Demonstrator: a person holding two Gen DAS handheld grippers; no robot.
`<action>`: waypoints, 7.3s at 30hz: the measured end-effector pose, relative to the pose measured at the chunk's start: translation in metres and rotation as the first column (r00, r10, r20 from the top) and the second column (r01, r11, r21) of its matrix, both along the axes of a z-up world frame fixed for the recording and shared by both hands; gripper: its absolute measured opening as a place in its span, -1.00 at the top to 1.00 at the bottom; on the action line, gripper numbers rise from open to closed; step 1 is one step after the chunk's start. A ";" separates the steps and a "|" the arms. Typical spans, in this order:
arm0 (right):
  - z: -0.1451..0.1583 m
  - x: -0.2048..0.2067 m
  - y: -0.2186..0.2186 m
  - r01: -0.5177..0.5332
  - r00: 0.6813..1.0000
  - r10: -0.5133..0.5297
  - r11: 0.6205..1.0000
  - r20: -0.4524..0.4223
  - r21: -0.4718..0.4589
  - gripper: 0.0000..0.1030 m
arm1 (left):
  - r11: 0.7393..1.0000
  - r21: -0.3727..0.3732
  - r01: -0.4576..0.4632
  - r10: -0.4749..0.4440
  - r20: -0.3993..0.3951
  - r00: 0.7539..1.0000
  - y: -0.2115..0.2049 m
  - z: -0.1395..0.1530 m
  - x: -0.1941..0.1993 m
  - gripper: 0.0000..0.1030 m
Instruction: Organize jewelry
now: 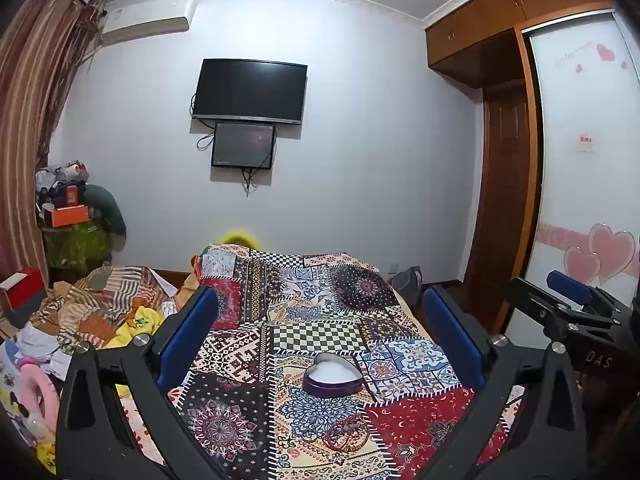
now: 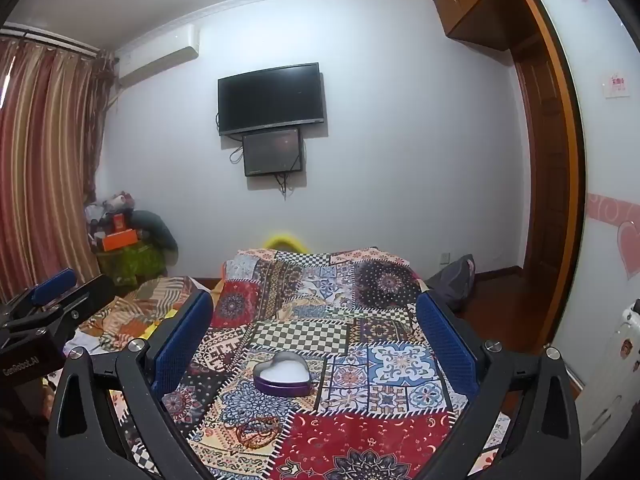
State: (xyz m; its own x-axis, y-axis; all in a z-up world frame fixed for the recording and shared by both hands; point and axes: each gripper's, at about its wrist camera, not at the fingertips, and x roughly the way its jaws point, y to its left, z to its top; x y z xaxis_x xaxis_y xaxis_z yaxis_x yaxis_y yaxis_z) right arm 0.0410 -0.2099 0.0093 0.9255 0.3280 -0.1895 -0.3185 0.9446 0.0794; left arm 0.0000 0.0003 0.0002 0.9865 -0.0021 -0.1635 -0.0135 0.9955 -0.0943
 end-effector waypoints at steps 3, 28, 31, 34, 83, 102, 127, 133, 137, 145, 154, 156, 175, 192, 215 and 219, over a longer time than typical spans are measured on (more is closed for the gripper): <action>0.000 0.000 0.000 0.002 1.000 -0.002 1.000 0.000 0.000 -0.96 | 1.000 -0.012 -0.007 0.007 0.002 1.000 0.001 0.000 0.001 -1.00; 0.000 0.000 0.002 -0.001 1.000 0.001 1.000 -0.012 0.003 -0.96 | 1.000 -0.014 -0.021 0.020 -0.038 0.999 0.008 -0.004 0.009 -1.00; 0.001 -0.001 0.002 0.000 1.000 0.000 1.000 -0.012 0.003 -0.96 | 1.000 -0.017 -0.023 0.023 -0.039 0.999 0.007 -0.006 0.009 -1.00; 0.001 -0.002 0.002 -0.004 1.000 0.004 1.000 -0.011 0.005 -0.96 | 0.999 -0.019 -0.026 0.025 -0.041 0.999 0.006 -0.007 0.010 -1.00; -0.004 0.009 -0.003 -0.003 0.999 0.004 1.000 -0.047 0.030 -0.96 | 1.000 -0.006 -0.014 0.013 -0.067 0.998 0.004 -0.012 0.021 -1.00; -0.090 0.074 0.018 -0.047 0.932 0.009 0.994 -0.363 -0.096 -0.95 | 0.999 -0.010 -0.050 0.041 -0.423 0.905 0.038 -0.108 0.094 -0.71; -0.166 0.113 0.062 -0.296 0.759 0.188 0.952 -0.623 -0.074 0.10 | 0.978 -0.189 0.091 -0.197 -0.680 0.706 0.027 -0.198 0.127 0.18; -0.175 0.123 0.070 -0.325 0.721 0.214 0.945 -0.659 -0.048 0.26 | 0.975 -0.190 0.114 -0.214 -0.675 0.706 0.024 -0.200 0.134 0.28; -0.180 0.127 0.073 -0.336 0.707 0.220 0.941 -0.673 -0.046 0.40 | 0.974 -0.191 0.122 -0.221 -0.677 0.702 0.023 -0.203 0.138 0.34; -0.178 0.128 0.071 -0.338 0.711 0.234 0.941 -0.663 -0.029 0.66 | 0.972 -0.189 0.139 -0.231 -0.665 0.711 0.020 -0.205 0.140 0.61; -0.158 0.120 0.066 -0.333 0.746 0.250 0.943 -0.617 -0.021 0.86 | 0.973 -0.180 0.146 -0.229 -0.640 0.734 0.016 -0.192 0.131 0.61; -0.153 0.117 0.064 -0.328 0.753 0.253 0.944 -0.607 -0.014 0.86 | 0.974 -0.176 0.146 -0.225 -0.631 0.742 0.015 -0.187 0.128 0.61; -0.100 0.124 0.041 -0.228 0.863 0.197 0.974 -0.465 -0.011 0.86 | 0.982 -0.098 0.159 -0.187 -0.498 0.847 0.011 -0.127 0.124 0.61; -0.095 0.163 0.050 -0.199 0.897 0.161 0.979 -0.410 -0.050 0.86 | 0.982 -0.058 0.179 -0.187 -0.433 0.882 0.003 -0.109 0.166 0.61; -0.157 0.230 0.083 -0.333 0.744 0.230 0.941 -0.627 -0.051 0.86 | 0.963 -0.092 0.252 -0.261 -0.541 0.800 0.011 -0.163 0.233 0.61; -0.159 0.230 0.087 -0.364 0.739 0.230 0.927 -0.633 -0.088 0.86 | 0.959 -0.092 0.269 -0.272 -0.565 0.779 0.010 -0.172 0.242 0.61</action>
